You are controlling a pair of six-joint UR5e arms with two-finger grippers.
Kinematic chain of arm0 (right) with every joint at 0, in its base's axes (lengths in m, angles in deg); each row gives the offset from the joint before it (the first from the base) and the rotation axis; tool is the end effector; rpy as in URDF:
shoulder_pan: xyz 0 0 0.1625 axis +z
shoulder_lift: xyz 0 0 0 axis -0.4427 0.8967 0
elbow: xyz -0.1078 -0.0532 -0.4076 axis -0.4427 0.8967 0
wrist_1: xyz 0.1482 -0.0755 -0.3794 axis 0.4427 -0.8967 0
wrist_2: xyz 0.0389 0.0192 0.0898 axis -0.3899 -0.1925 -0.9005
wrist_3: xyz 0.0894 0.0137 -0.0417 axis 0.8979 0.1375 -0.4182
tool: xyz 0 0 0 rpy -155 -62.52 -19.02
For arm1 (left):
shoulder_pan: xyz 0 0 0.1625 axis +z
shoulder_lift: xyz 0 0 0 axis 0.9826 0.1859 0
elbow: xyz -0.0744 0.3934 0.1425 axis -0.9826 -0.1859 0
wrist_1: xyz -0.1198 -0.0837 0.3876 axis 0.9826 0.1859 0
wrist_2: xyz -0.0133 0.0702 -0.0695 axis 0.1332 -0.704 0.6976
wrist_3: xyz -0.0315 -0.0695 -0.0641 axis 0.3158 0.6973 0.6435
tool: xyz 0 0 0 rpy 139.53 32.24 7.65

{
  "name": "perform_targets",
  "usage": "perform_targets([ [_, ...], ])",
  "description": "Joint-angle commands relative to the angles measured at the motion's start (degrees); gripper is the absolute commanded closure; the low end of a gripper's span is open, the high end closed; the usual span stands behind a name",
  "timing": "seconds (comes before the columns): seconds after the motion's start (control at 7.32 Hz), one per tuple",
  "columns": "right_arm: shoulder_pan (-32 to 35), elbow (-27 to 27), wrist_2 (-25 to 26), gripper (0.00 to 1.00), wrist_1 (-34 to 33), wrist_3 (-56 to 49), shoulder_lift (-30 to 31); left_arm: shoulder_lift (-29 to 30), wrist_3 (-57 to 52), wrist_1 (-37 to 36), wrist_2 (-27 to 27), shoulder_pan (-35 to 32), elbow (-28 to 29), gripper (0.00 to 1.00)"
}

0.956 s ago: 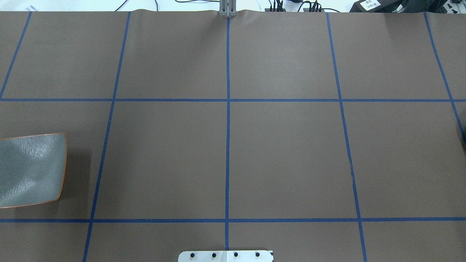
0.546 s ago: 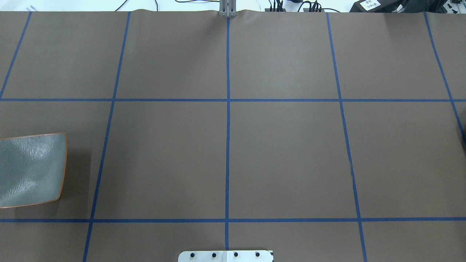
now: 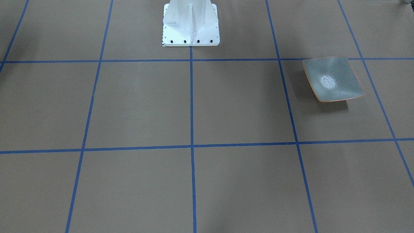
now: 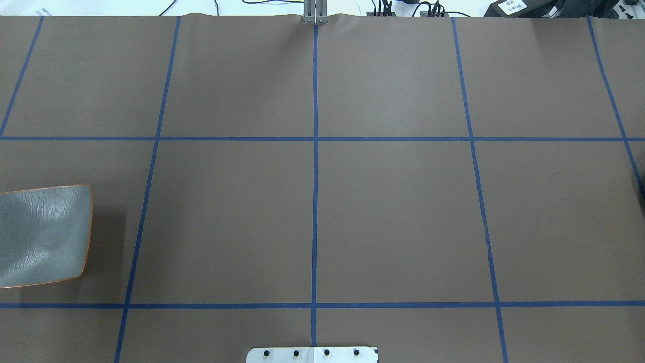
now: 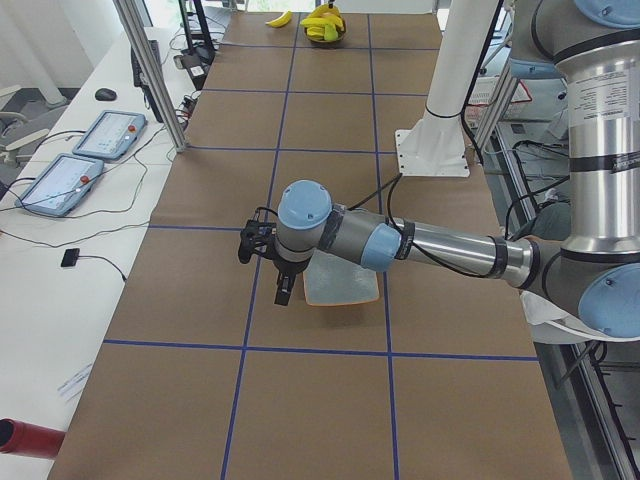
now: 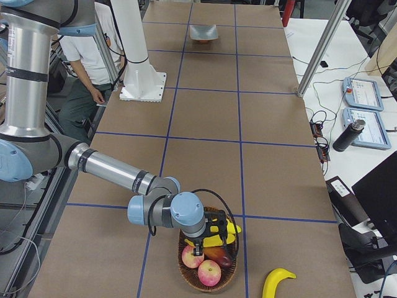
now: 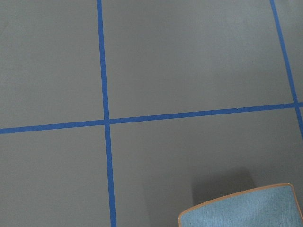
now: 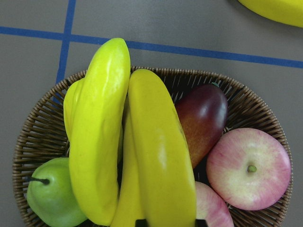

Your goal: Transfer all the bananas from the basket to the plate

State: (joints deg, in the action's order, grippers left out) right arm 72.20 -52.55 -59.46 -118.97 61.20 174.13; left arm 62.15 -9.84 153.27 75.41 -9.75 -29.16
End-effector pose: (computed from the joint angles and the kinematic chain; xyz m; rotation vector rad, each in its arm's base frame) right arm 0.1231 -0.3876 0.7599 0.1748 -0.7419 -0.0308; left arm -0.0503 -0.4420 0.5405 0.2496 0.8784 0.0058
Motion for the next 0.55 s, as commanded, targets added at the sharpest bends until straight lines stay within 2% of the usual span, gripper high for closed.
perform_targets([
  [0.0, 2.24, -0.97, -0.23, 1.0, -0.09, -0.46, 0.15, 0.0, 0.09, -0.05, 0.0, 0.0, 0.0, 0.01],
  [0.41, 2.6, -0.97, -0.05, 1.0, -0.09, -0.72, 0.15, 0.0, 0.09, 0.04, 0.0, 0.0, 0.0, 0.01],
])
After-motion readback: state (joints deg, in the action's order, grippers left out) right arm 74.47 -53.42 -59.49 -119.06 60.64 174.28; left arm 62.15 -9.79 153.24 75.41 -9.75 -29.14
